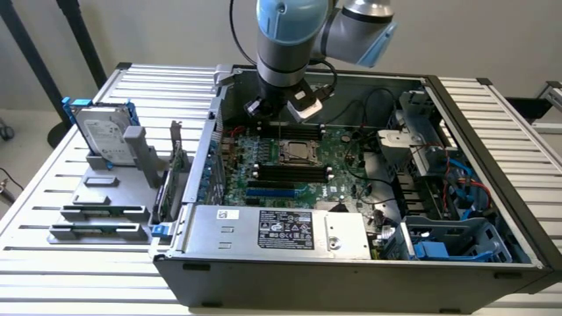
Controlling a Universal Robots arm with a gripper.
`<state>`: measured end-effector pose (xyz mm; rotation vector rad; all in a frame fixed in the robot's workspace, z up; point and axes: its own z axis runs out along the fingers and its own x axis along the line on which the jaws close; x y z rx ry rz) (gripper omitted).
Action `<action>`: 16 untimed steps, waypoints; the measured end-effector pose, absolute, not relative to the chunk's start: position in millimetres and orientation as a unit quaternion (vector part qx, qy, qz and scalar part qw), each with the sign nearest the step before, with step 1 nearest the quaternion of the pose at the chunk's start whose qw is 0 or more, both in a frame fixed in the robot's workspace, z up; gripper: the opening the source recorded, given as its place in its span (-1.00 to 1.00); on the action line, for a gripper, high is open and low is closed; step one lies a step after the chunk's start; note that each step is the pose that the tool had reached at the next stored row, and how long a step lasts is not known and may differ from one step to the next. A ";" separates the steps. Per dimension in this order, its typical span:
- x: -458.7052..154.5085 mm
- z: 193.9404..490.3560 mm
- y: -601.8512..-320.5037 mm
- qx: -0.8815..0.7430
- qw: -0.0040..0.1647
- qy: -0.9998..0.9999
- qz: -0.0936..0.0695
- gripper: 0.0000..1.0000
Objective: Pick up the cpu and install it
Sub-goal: 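Install the first cpu locking lever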
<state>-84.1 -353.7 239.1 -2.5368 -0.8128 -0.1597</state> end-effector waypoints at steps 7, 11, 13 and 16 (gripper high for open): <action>-82.1 238.7 -353.7 -0.925 0.228 -0.294 -0.079 -0.79; -81.3 237.1 -353.6 -0.925 0.224 -0.293 -0.091 -0.79; -81.3 235.7 -353.7 -0.924 0.222 -0.295 -0.096 -0.79; -81.2 233.8 -353.6 -0.923 0.218 -0.297 -0.108 -0.79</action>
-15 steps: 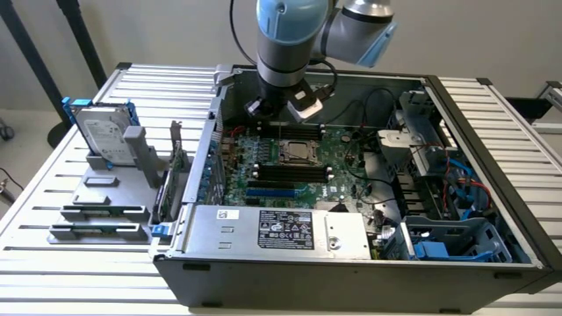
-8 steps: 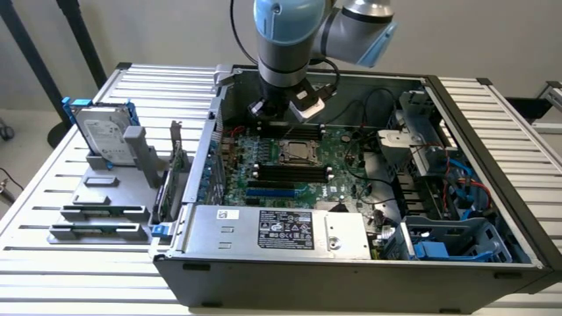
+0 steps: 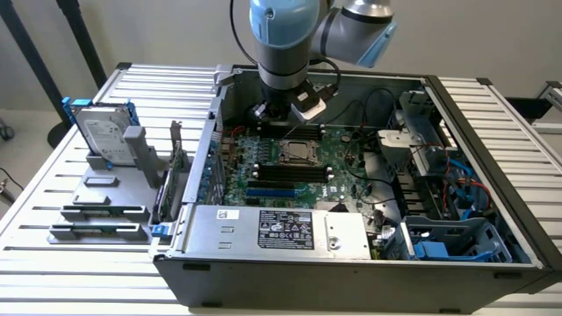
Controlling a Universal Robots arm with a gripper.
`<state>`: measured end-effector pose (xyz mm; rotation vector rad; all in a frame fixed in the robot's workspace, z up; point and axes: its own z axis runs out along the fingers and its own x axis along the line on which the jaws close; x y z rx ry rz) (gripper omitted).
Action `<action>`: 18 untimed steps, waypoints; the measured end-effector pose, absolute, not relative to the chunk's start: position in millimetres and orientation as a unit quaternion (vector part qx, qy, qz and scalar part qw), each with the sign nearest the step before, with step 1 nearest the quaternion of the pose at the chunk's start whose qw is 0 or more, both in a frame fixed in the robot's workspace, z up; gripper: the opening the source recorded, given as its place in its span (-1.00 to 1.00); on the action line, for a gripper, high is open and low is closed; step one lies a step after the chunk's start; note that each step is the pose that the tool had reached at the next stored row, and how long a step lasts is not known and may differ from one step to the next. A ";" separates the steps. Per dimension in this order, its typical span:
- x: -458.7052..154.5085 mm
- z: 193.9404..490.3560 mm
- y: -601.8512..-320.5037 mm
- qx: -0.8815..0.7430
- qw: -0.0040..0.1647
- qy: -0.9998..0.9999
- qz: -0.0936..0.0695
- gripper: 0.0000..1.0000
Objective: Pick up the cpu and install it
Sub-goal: 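Install the first cpu locking lever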
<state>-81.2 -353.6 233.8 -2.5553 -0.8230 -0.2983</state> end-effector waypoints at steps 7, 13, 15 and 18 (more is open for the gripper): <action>-81.3 226.8 -353.7 -0.924 0.208 -0.301 -0.116 -0.79; -81.3 225.5 -353.7 -0.924 0.203 -0.301 -0.115 -0.79; -81.2 223.9 -353.6 -0.924 0.203 -0.301 -0.115 -0.79; -81.3 219.5 -353.7 -0.924 0.203 -0.301 -0.115 -0.79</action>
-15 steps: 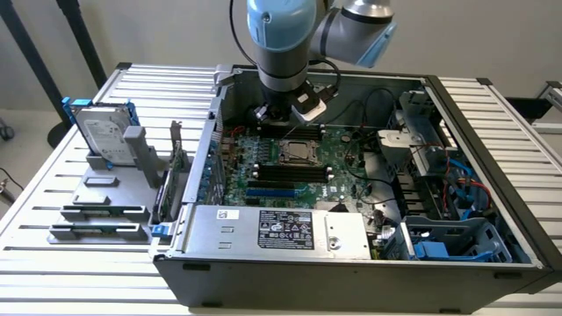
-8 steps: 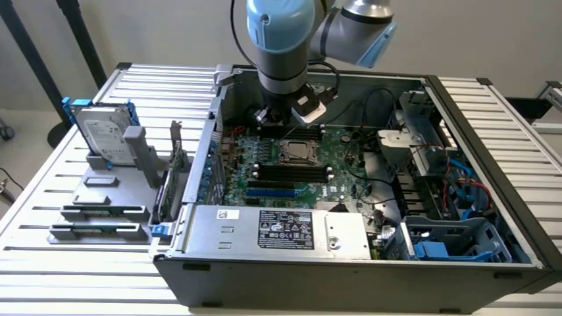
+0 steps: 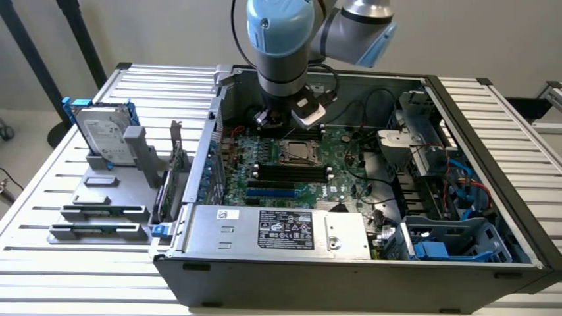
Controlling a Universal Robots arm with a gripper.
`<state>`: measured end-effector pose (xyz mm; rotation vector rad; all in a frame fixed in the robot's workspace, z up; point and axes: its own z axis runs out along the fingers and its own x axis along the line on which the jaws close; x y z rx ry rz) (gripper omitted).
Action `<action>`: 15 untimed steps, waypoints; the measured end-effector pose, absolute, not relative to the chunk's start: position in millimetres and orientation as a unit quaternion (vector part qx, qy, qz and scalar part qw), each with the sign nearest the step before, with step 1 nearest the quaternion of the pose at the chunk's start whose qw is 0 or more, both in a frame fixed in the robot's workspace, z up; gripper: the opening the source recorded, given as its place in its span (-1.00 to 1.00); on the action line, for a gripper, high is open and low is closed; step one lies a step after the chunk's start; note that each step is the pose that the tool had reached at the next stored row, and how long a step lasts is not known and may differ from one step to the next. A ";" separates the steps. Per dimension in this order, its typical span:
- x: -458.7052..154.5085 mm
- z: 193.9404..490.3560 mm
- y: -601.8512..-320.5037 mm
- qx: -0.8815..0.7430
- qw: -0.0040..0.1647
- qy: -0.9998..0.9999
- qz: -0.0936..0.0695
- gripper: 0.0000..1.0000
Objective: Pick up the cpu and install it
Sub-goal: 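Install the first cpu locking lever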
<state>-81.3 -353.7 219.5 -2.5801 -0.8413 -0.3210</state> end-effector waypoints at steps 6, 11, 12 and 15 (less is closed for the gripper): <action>-81.3 213.1 -353.6 -0.925 0.201 -0.302 -0.114 -0.79; -81.3 211.6 -353.6 -0.924 0.196 -0.308 -0.111 -0.79; -81.3 211.5 -353.6 -0.924 0.195 -0.311 -0.111 -0.79; -81.3 210.7 -353.6 -0.921 0.195 -0.318 -0.112 -0.79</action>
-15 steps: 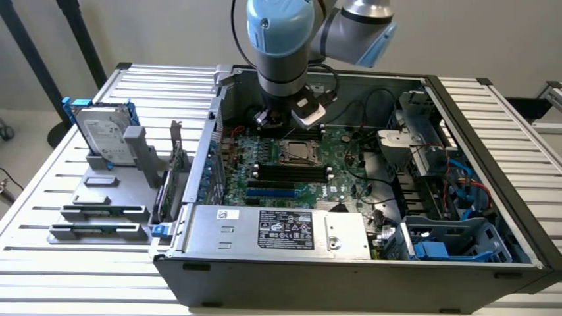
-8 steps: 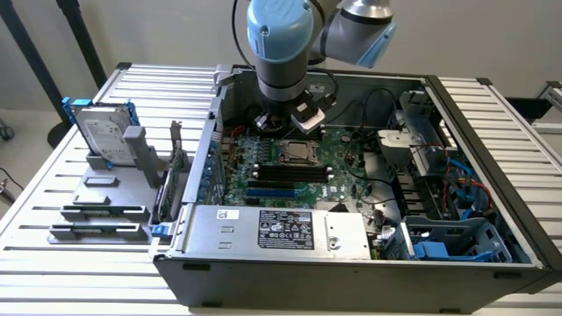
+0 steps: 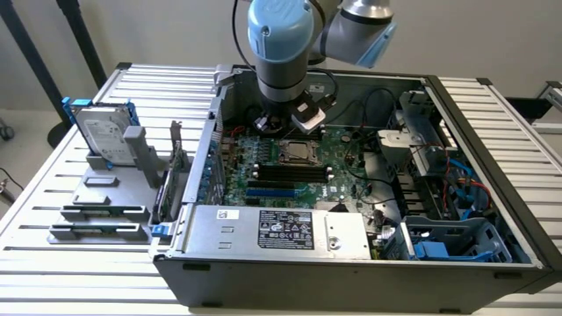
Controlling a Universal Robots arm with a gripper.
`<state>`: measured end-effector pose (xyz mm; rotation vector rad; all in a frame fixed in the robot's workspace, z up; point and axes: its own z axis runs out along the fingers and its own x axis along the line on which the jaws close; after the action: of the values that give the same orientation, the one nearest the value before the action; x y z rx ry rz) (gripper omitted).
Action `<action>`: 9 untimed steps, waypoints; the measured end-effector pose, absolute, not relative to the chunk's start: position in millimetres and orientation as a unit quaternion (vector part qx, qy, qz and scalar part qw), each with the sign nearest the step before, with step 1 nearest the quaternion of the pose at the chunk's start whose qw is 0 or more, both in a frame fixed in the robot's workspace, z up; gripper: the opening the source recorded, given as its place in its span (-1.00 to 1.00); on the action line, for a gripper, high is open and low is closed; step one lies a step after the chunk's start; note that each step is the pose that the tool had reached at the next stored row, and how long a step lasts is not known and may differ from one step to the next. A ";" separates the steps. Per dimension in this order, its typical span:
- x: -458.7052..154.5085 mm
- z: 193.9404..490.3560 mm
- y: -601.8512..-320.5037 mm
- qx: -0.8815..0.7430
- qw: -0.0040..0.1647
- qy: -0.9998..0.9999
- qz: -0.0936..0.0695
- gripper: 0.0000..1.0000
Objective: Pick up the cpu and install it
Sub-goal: 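Install the first cpu locking lever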
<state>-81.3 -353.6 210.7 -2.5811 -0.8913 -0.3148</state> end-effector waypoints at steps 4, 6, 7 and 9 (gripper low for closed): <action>-81.3 206.7 -353.7 -0.917 0.195 -0.328 -0.111 -0.79; -81.3 204.7 -353.6 -0.916 0.195 -0.333 -0.110 -0.79; -81.3 203.7 -353.7 -0.915 0.195 -0.336 -0.110 -0.79; -81.3 202.1 -353.6 -0.913 0.195 -0.341 -0.110 -0.79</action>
<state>-81.3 -353.6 202.1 -2.5595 -0.9546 -0.3084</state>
